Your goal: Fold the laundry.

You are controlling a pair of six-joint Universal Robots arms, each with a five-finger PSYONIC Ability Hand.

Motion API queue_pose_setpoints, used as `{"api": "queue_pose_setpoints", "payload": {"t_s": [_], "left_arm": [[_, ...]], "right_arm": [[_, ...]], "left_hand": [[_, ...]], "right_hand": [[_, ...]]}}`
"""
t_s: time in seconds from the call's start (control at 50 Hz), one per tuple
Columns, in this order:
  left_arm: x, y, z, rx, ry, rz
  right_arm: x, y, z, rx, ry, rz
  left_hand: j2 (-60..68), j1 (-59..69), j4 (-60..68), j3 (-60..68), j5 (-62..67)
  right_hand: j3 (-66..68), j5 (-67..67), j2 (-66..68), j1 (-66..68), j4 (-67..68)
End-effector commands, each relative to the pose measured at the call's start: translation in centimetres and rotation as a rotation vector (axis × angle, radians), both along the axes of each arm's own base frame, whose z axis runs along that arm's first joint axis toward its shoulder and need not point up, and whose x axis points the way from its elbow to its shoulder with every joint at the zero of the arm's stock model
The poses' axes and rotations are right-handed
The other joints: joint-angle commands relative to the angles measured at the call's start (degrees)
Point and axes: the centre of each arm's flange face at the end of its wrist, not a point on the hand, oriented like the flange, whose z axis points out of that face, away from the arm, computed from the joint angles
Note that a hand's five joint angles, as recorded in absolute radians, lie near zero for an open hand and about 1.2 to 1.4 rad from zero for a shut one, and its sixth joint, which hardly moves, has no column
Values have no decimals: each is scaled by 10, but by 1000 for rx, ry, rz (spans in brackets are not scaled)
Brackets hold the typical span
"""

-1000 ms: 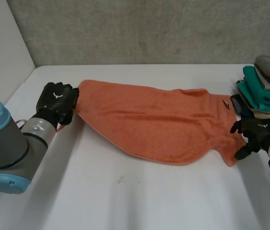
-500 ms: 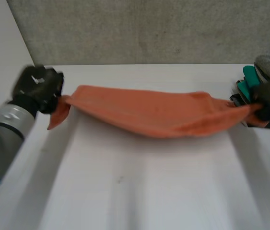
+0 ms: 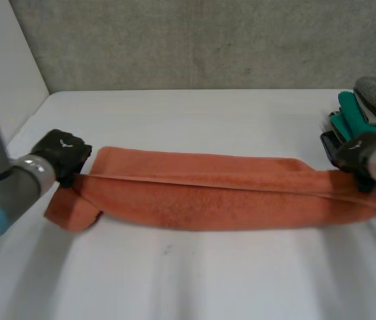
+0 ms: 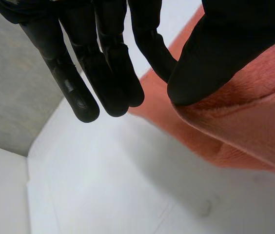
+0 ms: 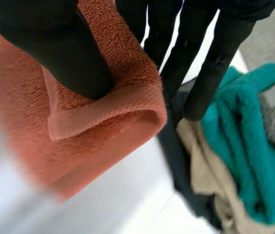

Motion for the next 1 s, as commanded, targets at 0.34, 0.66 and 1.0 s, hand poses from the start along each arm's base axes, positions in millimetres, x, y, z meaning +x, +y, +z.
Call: {"api": "queue_pose_setpoints", "payload": {"t_s": [0.34, 0.66, 1.0], "left_arm": [[-22, -80, 199, -1002, 417, 41], [-10, -30, 26, -454, 268, 43], [-25, -2, -23, -298, 244, -30]], "right_arm": [[58, -79, 141, -1014, -516, 53], [47, -30, -5, -42, -273, 4], [44, -28, -49, 16, -391, -83]], "left_hand": [[114, 156, 112, 116, 123], [114, 156, 112, 116, 123], [114, 156, 112, 116, 123]], "right_hand": [[124, 137, 128, 171, 114], [124, 137, 128, 171, 114], [-441, -428, -436, -394, -450]]}}
